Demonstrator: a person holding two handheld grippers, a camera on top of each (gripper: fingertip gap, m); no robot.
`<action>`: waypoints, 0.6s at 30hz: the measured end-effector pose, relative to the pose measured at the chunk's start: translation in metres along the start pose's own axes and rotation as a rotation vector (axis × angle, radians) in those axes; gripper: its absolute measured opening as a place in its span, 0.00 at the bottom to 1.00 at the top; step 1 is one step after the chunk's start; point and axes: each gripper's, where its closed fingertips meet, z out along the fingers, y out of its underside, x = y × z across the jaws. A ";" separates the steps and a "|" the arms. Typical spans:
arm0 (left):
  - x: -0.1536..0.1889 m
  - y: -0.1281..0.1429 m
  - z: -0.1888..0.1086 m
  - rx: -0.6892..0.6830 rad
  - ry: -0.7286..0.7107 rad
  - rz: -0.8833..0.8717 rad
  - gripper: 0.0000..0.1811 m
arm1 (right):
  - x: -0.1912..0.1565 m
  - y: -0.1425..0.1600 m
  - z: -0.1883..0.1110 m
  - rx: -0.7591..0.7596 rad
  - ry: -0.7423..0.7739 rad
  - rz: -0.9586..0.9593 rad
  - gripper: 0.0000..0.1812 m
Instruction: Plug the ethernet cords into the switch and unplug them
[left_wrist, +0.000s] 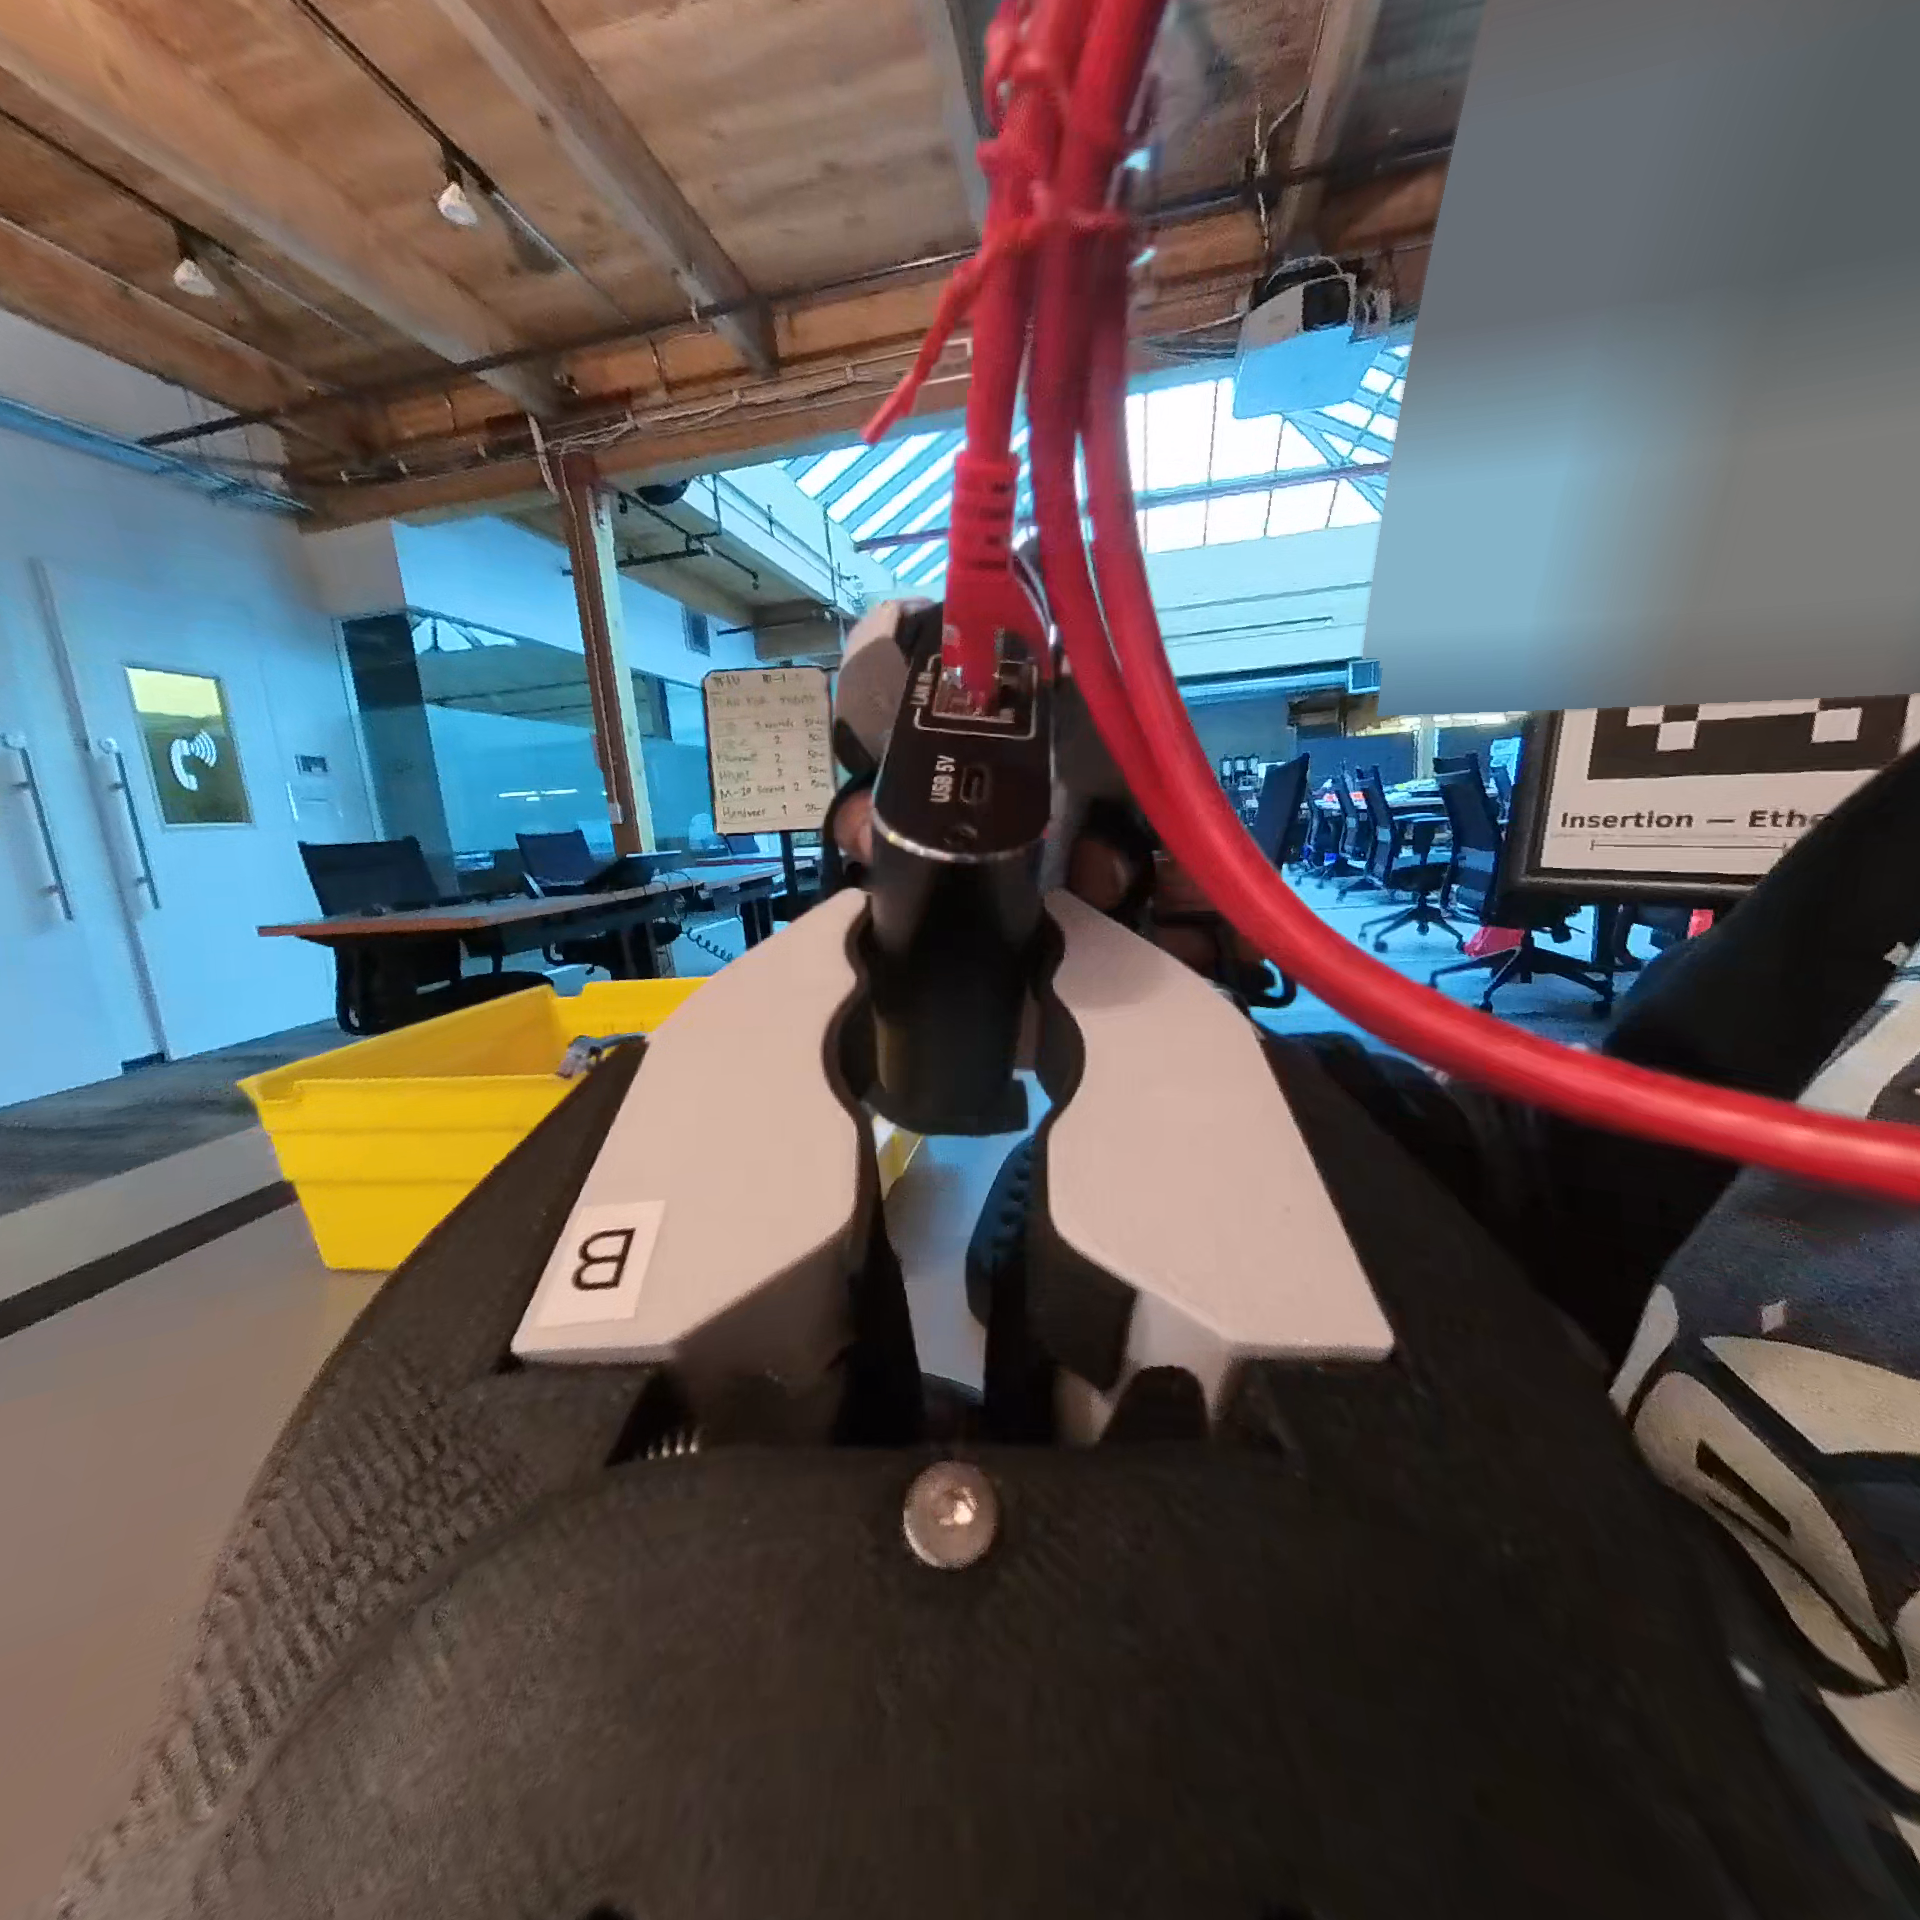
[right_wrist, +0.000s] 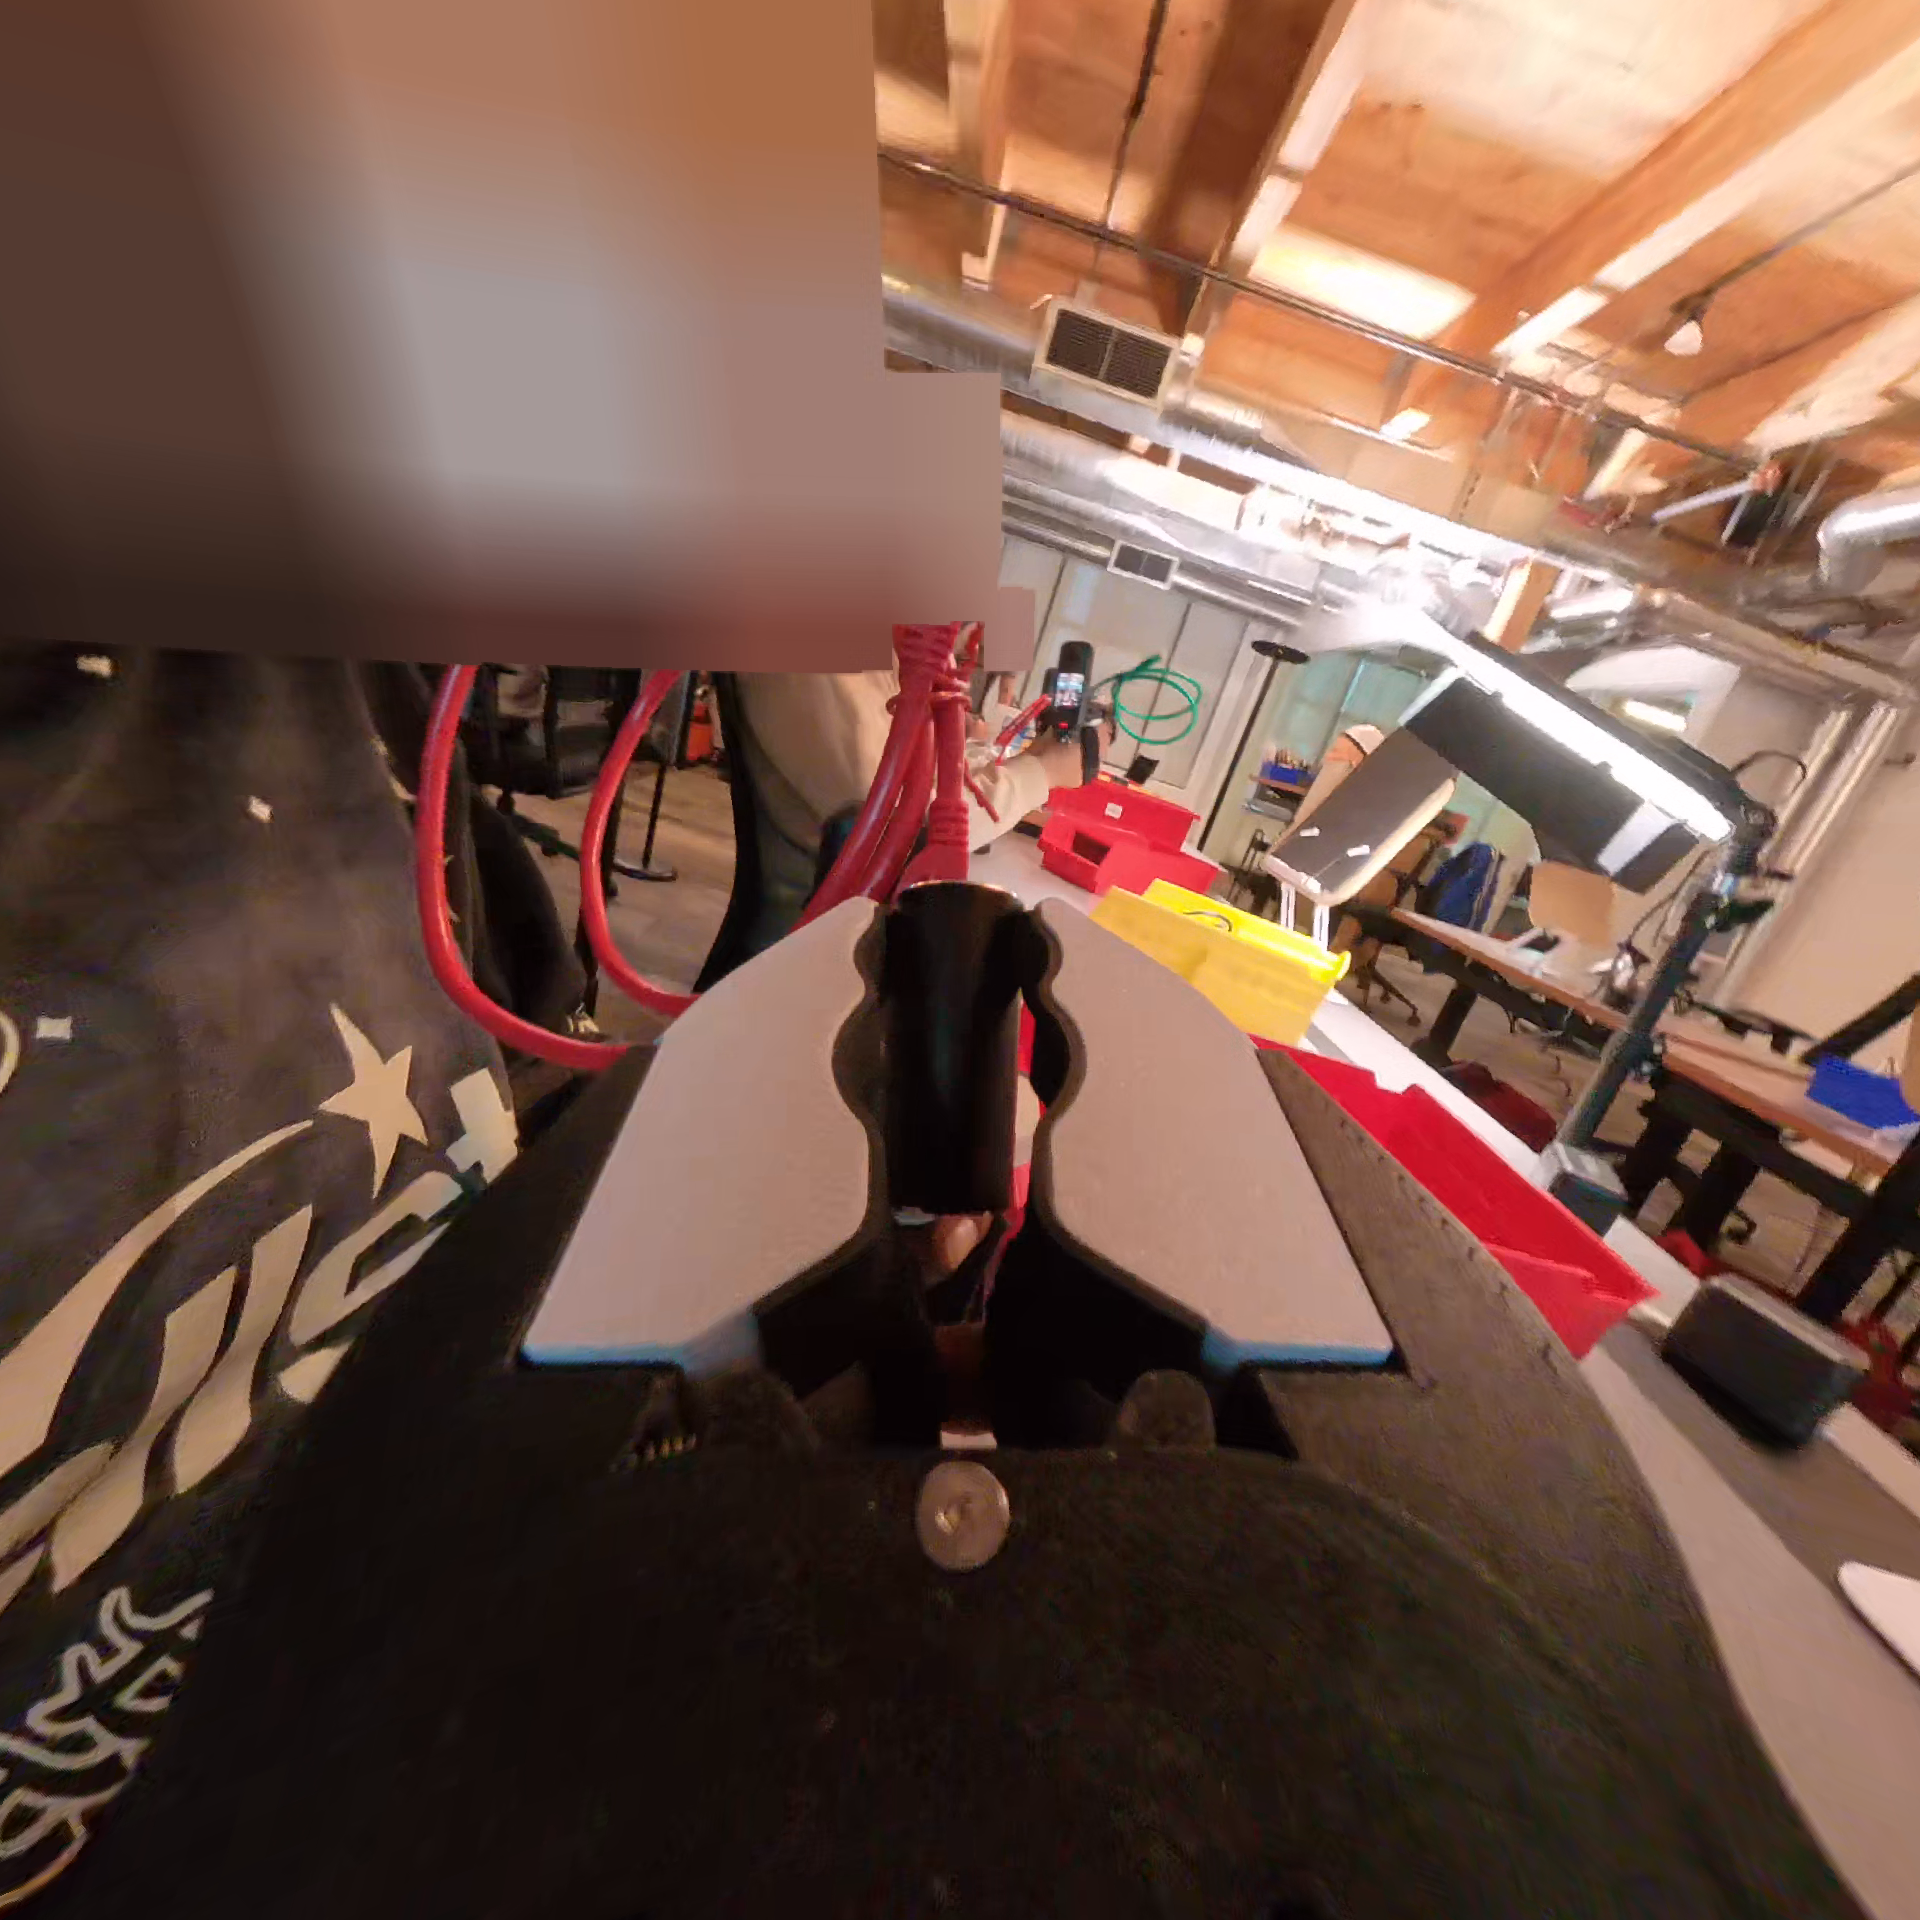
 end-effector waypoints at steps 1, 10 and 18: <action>-0.003 0.000 -0.002 -0.008 -0.006 -0.010 0.14 | 0.004 0.003 0.000 -0.010 0.013 0.024 0.13; -0.013 -0.008 -0.009 0.036 0.021 -0.192 0.13 | 0.004 0.047 -0.037 -0.434 -0.021 0.212 0.13; -0.012 0.000 -0.007 -0.013 0.035 -0.245 0.13 | 0.003 0.045 -0.017 -0.332 -0.028 0.213 0.18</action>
